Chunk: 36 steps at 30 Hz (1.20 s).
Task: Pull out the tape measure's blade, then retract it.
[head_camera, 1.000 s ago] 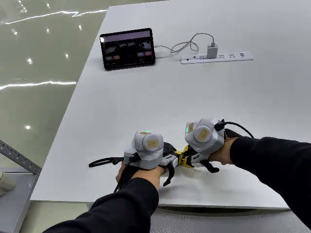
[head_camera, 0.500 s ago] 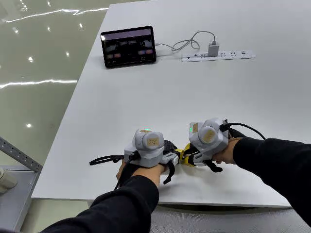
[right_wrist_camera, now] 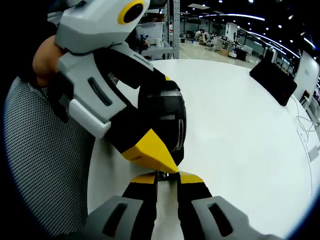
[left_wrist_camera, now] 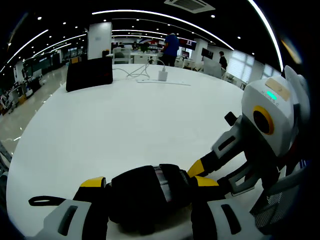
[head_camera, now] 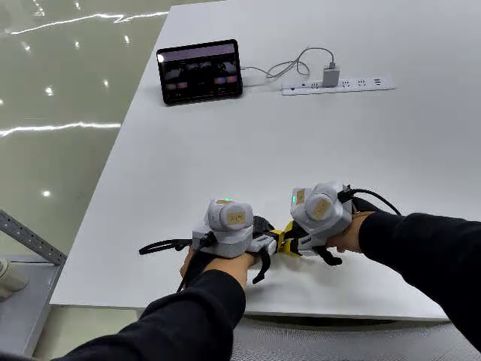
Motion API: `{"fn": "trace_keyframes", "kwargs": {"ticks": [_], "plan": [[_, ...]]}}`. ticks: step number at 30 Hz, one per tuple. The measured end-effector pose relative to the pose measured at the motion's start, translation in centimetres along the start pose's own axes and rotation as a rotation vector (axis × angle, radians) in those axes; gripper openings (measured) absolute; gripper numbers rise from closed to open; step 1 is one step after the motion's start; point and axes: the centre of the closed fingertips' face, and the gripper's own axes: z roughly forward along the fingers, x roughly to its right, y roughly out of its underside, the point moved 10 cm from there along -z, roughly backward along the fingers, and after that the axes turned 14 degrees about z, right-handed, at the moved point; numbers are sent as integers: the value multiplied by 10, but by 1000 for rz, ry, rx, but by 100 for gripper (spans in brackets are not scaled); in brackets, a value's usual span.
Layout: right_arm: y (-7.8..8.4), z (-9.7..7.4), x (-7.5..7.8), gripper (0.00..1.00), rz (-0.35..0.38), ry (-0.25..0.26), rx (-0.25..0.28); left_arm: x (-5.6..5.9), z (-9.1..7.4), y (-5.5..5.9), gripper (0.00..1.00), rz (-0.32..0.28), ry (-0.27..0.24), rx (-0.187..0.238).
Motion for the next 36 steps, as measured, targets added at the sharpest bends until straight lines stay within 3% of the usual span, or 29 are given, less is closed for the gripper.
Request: {"fn": "trace_keyframes", "kwargs": {"ticks": [25,36], "plan": [[0,1,-2,12,-6,14,15,1,0,1,65,4,-2,9],[6,-15,5,38,56,73,42,1,0,2,66,6,-4,16]]}}
